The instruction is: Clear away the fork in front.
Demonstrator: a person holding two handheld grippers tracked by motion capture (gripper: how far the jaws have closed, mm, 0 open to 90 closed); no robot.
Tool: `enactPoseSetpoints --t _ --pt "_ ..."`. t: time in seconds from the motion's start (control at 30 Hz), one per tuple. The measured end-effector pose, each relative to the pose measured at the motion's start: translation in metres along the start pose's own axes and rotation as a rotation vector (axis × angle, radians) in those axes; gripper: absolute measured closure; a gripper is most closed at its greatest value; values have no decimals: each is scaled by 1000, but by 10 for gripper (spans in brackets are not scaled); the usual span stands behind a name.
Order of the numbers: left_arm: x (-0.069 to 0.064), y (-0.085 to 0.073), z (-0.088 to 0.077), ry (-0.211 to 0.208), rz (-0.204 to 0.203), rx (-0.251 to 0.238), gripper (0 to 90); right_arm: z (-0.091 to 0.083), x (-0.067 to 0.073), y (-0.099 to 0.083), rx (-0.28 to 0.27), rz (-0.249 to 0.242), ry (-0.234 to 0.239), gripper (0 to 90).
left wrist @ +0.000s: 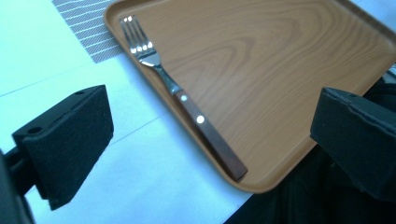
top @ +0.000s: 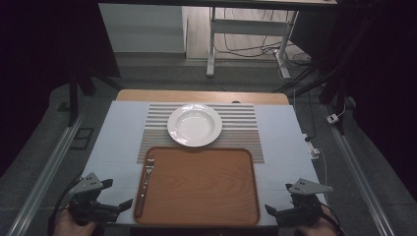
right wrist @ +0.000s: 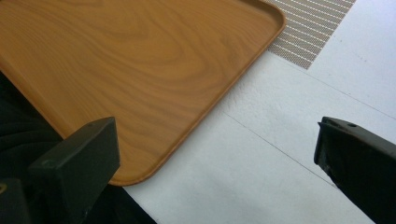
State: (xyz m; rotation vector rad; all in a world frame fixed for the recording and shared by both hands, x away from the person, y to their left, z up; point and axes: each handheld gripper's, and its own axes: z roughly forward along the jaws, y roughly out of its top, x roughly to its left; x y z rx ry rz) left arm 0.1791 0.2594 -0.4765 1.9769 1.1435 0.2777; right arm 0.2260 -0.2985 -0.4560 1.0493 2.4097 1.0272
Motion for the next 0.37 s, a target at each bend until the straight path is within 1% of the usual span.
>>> enactPoseSetpoints --t 0.07,0.23,0.3,0.37 --pt "-1 -2 -2 11 -4 -1 0 0 0 0 -1 1 0 7" --pt "-1 -3 -1 44 -21 63 0 0 0 0 0 2 0 7" --pt "0 -3 1 45 -28 81 0 0 0 0 3 1 1 7" --pt "0 -2 1 44 -36 84 0 1 0 0 6 1 1 7"
